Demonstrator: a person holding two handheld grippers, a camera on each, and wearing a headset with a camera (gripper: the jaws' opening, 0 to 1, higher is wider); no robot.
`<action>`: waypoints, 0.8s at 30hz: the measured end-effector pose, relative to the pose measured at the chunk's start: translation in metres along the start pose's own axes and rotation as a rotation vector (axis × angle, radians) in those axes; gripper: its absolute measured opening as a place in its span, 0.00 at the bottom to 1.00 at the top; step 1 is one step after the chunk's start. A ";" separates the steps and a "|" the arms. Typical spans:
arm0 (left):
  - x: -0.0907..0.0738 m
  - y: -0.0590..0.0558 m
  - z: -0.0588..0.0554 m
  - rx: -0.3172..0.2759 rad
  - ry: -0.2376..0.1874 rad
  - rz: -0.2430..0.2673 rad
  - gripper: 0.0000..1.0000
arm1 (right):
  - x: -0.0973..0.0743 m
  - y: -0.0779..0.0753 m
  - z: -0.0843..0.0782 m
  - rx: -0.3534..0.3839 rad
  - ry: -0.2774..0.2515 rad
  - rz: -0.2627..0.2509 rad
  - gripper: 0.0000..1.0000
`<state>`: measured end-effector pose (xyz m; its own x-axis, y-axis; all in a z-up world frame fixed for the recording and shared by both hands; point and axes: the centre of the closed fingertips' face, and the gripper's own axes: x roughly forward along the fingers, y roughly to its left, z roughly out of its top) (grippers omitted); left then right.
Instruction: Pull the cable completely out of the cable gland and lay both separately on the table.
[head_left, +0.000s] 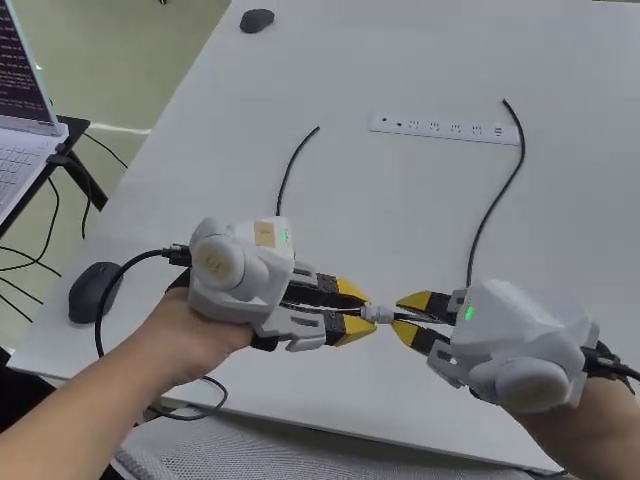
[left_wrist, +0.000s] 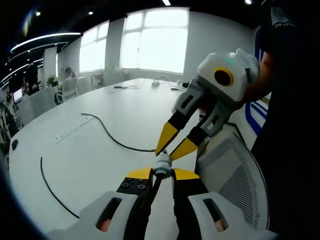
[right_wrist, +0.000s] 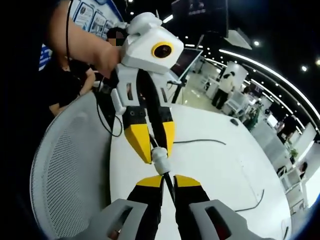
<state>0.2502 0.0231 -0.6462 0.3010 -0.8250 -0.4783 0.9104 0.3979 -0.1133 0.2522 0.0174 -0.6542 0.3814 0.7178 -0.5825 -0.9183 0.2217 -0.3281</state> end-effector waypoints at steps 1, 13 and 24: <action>-0.001 0.001 0.000 -0.004 -0.002 0.001 0.15 | 0.000 0.000 0.000 -0.001 -0.001 -0.004 0.02; 0.001 -0.002 -0.007 0.003 0.028 -0.003 0.15 | 0.005 0.005 -0.006 0.009 0.021 0.026 0.00; 0.001 0.002 -0.003 -0.011 0.011 0.008 0.15 | 0.003 -0.004 -0.011 0.103 0.012 0.012 0.00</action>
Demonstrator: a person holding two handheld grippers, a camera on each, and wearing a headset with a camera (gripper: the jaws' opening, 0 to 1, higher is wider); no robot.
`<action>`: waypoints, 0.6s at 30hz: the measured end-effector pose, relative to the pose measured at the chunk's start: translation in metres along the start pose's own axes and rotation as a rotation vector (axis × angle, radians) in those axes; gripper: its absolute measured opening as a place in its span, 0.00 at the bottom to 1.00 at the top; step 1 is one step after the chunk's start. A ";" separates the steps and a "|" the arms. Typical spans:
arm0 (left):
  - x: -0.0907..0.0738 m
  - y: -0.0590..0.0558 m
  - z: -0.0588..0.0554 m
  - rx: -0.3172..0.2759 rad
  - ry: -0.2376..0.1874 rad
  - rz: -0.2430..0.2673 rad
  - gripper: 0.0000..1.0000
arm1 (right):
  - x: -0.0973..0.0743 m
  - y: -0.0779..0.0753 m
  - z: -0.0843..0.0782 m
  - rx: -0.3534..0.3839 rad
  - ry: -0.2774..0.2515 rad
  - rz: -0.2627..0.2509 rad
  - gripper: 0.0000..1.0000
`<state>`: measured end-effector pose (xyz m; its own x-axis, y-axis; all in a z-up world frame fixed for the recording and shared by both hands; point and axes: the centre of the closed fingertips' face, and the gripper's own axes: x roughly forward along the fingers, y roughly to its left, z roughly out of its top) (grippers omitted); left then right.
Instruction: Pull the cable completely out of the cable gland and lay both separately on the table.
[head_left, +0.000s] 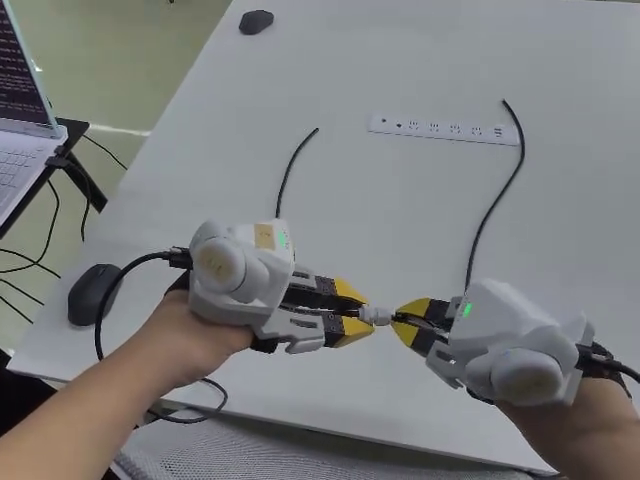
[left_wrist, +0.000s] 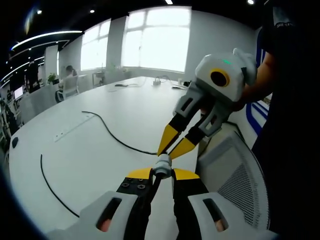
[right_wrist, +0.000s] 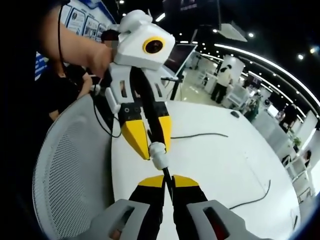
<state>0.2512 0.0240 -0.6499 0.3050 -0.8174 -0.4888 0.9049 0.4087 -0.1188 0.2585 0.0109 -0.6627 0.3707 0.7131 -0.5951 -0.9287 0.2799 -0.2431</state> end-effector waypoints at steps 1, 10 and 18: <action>0.000 0.000 0.001 -0.001 -0.002 0.002 0.15 | 0.000 -0.001 -0.001 0.004 0.003 -0.004 0.00; -0.001 0.007 0.003 -0.017 -0.022 0.009 0.15 | -0.005 -0.015 -0.019 0.167 0.025 -0.047 0.00; -0.001 0.009 0.007 -0.025 -0.040 0.008 0.15 | -0.008 -0.026 -0.046 0.350 0.065 -0.105 0.00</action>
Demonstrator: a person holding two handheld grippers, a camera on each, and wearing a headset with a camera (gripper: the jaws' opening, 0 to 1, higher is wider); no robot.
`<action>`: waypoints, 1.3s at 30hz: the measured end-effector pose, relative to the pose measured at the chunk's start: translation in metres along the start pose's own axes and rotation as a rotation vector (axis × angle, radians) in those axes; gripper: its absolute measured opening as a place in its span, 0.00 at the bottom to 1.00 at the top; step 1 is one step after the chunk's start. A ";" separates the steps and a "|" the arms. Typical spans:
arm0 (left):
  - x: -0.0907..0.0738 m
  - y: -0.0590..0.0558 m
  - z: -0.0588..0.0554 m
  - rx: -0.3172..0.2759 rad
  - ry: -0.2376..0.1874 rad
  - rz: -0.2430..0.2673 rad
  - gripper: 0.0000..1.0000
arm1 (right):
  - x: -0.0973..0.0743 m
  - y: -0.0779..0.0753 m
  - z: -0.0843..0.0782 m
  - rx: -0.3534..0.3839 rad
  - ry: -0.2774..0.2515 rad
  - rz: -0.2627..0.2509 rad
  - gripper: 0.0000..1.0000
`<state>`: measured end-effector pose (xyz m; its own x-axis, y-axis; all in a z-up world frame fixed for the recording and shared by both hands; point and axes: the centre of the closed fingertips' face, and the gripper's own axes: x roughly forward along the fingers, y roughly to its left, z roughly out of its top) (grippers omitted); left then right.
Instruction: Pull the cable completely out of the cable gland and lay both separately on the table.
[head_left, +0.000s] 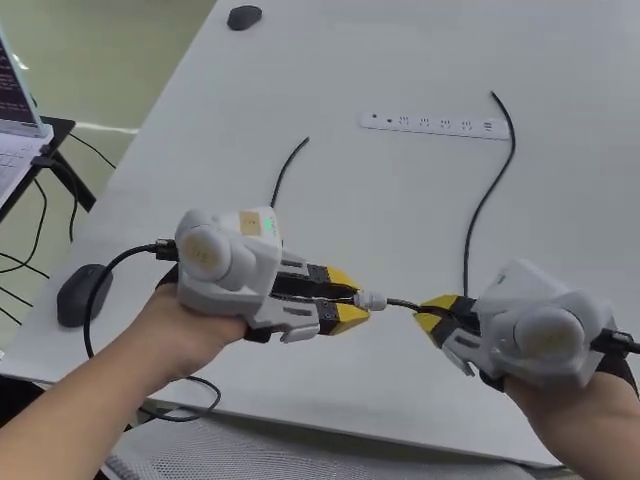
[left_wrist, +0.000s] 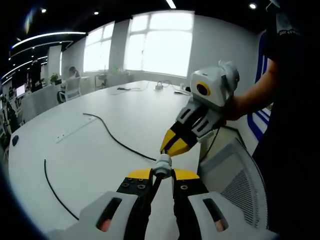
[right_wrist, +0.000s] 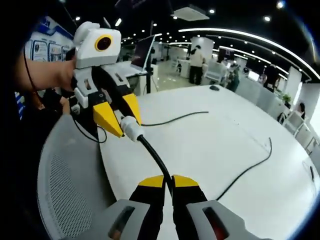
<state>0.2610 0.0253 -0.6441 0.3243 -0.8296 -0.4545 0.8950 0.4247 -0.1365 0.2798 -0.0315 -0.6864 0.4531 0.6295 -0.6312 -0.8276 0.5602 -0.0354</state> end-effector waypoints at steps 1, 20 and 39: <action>0.000 -0.001 0.001 -0.002 -0.005 0.000 0.15 | 0.000 -0.002 -0.004 0.038 0.008 -0.007 0.00; -0.001 -0.008 0.002 -0.007 -0.020 0.018 0.15 | 0.000 -0.016 -0.042 0.254 0.072 -0.094 0.00; -0.007 -0.013 0.010 -0.025 -0.038 0.005 0.15 | -0.030 -0.001 0.003 -0.019 -0.050 -0.134 0.17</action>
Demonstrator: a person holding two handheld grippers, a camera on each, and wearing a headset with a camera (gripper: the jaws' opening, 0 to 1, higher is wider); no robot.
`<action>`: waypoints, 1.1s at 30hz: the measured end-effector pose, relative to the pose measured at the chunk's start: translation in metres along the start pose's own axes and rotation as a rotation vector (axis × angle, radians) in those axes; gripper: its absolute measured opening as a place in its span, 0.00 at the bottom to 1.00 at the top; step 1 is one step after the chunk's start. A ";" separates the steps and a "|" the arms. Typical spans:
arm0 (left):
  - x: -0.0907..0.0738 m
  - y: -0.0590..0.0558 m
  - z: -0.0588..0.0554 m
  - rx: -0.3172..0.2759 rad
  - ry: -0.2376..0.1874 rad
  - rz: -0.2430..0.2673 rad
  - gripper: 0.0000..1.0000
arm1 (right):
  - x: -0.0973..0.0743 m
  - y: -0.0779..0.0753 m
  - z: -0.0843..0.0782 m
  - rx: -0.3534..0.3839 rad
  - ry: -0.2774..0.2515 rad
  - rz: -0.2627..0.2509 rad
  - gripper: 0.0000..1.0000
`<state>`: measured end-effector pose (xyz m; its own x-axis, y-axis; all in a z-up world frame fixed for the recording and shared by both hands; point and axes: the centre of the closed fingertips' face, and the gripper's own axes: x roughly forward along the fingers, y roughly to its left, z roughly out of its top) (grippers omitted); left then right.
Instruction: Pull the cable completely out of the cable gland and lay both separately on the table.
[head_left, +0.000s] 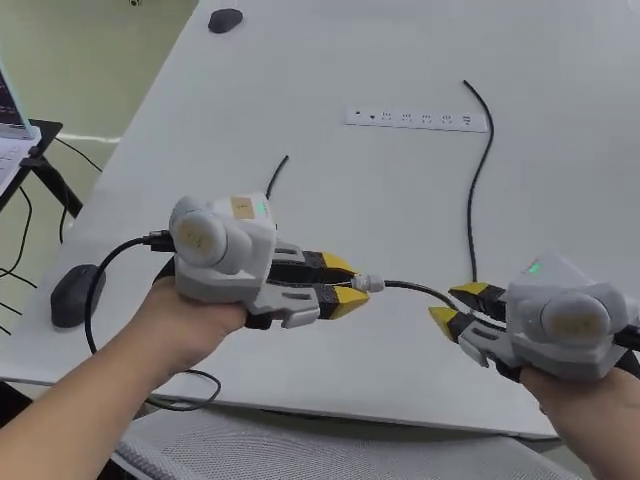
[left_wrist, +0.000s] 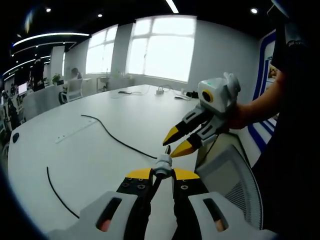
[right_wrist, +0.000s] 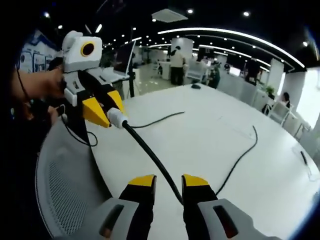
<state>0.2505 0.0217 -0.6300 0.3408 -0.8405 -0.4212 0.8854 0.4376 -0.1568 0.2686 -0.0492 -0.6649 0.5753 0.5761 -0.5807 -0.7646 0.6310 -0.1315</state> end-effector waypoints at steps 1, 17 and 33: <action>0.000 -0.001 0.000 -0.004 -0.002 -0.002 0.15 | -0.001 0.003 0.005 -0.036 -0.006 -0.006 0.18; 0.005 -0.001 -0.005 -0.006 0.042 -0.007 0.15 | 0.010 0.039 0.038 -0.403 -0.040 0.004 0.06; 0.010 -0.005 -0.007 -0.015 0.043 -0.004 0.15 | 0.011 0.034 0.030 -0.350 -0.026 0.025 0.00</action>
<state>0.2476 0.0135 -0.6398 0.3228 -0.8280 -0.4584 0.8817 0.4392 -0.1724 0.2579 -0.0057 -0.6520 0.5585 0.6050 -0.5675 -0.8295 0.4027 -0.3869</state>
